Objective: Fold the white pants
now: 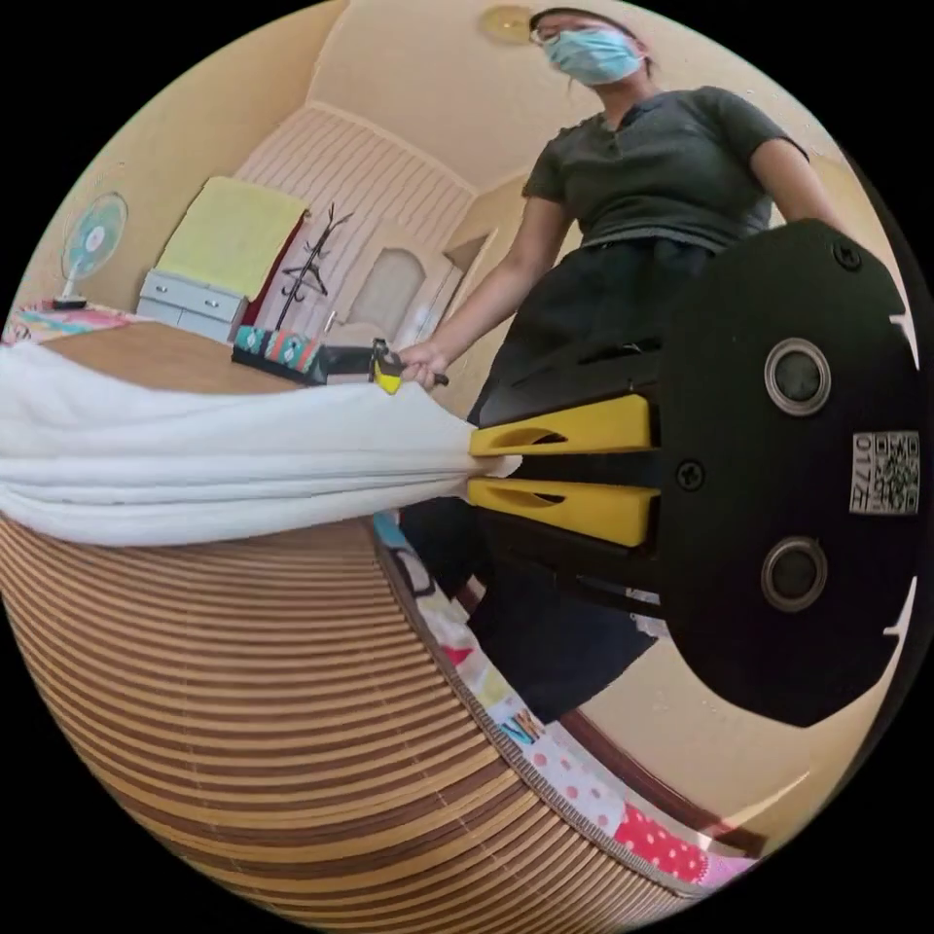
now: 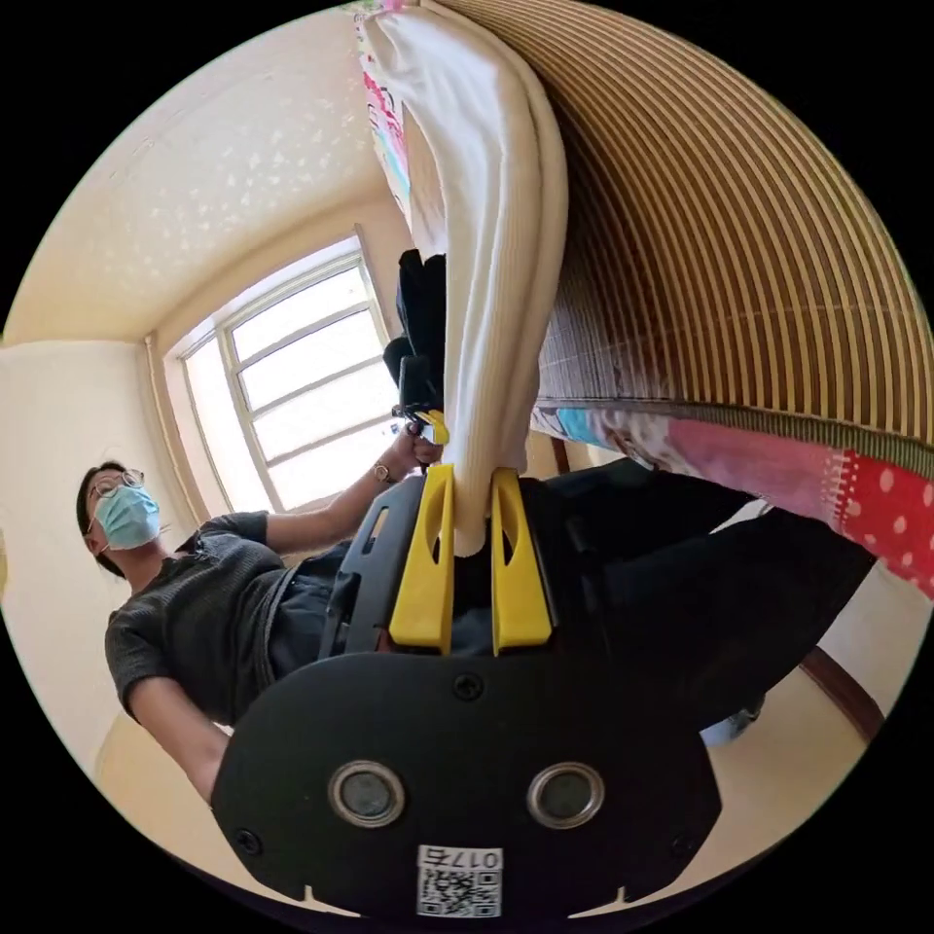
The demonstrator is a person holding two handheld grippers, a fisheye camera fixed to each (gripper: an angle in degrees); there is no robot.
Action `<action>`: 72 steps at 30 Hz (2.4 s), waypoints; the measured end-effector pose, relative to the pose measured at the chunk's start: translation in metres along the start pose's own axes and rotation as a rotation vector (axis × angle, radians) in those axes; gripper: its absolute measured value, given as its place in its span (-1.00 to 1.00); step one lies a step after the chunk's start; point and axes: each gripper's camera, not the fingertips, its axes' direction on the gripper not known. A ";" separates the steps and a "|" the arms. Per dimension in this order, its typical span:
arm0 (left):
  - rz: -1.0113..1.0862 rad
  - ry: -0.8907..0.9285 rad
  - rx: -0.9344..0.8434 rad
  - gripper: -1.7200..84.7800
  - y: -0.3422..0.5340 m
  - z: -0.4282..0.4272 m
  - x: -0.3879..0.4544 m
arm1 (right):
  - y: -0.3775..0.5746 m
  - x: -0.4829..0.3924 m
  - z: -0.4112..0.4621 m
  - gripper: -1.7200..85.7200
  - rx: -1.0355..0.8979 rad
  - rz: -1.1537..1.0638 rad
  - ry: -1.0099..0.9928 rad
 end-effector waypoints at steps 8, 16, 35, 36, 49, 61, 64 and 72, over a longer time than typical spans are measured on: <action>0.205 0.307 -0.011 -0.86 0.078 0.020 0.135 | 0.090 -0.112 0.011 -0.84 0.054 -0.212 -0.280; 0.189 0.493 0.032 -0.85 0.070 0.027 0.172 | 0.083 -0.122 0.006 -0.85 0.108 -0.080 -0.197; -0.253 0.481 0.707 -0.84 -0.210 -0.045 0.099 | -0.209 -0.045 -0.017 -0.78 0.411 0.291 0.066; -0.244 0.473 0.741 -0.83 -0.211 -0.047 0.097 | -0.209 -0.049 -0.017 -0.73 0.431 0.254 0.129; -0.081 -0.306 0.561 -0.70 -0.192 0.101 0.095 | -0.111 -0.008 0.045 -0.57 0.253 0.165 0.592; -0.061 -0.509 0.532 -0.72 -0.279 0.138 0.118 | -0.202 -0.052 0.087 -0.65 0.270 0.091 0.817; -0.089 -0.545 0.440 -0.77 -0.295 0.159 0.110 | -0.209 -0.071 0.108 -0.79 0.204 0.048 0.977; 0.079 -0.572 0.735 -0.90 -0.197 0.151 0.158 | -0.197 -0.117 0.114 -0.84 0.262 -0.142 0.868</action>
